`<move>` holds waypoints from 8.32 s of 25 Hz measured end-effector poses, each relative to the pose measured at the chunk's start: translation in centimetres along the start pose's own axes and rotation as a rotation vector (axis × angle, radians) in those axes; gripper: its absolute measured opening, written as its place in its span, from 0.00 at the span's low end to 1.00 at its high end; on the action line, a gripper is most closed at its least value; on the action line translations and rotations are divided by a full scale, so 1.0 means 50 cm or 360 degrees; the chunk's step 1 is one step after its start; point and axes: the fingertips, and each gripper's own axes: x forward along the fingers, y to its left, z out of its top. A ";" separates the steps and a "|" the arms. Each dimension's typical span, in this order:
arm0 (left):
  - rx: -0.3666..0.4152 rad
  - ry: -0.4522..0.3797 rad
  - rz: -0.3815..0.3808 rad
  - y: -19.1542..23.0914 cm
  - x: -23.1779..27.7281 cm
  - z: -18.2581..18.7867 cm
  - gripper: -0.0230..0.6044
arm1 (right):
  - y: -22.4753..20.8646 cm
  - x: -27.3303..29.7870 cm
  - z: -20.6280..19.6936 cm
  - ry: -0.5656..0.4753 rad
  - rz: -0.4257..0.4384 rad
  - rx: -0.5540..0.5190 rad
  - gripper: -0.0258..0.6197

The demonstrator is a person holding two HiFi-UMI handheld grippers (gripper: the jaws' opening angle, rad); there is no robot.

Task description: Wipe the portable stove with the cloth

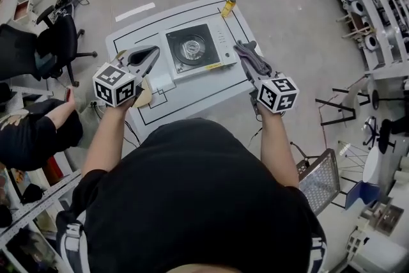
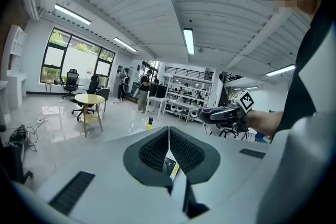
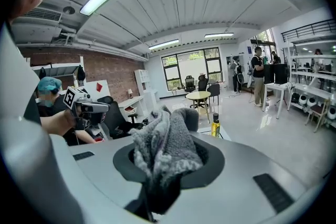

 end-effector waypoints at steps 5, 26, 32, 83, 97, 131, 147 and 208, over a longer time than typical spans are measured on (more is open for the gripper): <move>-0.0040 0.0014 0.0025 0.033 0.009 -0.018 0.08 | -0.023 0.035 -0.012 0.0038 -0.0011 -0.0004 0.22; -0.0224 0.0051 0.0106 0.083 0.153 -0.108 0.08 | -0.183 0.220 -0.137 0.0375 0.0144 -0.0086 0.22; -0.0242 0.0005 0.0103 0.083 0.182 -0.134 0.08 | -0.227 0.245 -0.211 0.0511 0.0093 -0.0221 0.22; -0.0503 0.0160 0.0205 0.107 0.137 -0.395 0.08 | -0.098 0.375 -0.543 0.1028 0.0171 -0.1109 0.21; -0.0517 0.0151 0.0260 0.081 0.068 -0.431 0.08 | 0.077 0.413 -0.562 0.0969 0.0417 -0.1235 0.21; -0.0631 0.0026 0.0491 0.114 -0.106 -0.463 0.08 | 0.391 0.465 -0.577 0.1438 0.1437 -0.1037 0.22; -0.0764 0.0035 0.0556 0.173 -0.077 -0.486 0.08 | 0.317 0.624 -0.523 0.2005 0.1499 -0.0819 0.22; -0.0729 0.0408 0.0013 0.219 0.387 -0.530 0.08 | -0.233 0.941 -0.257 0.1324 0.0741 -0.0103 0.22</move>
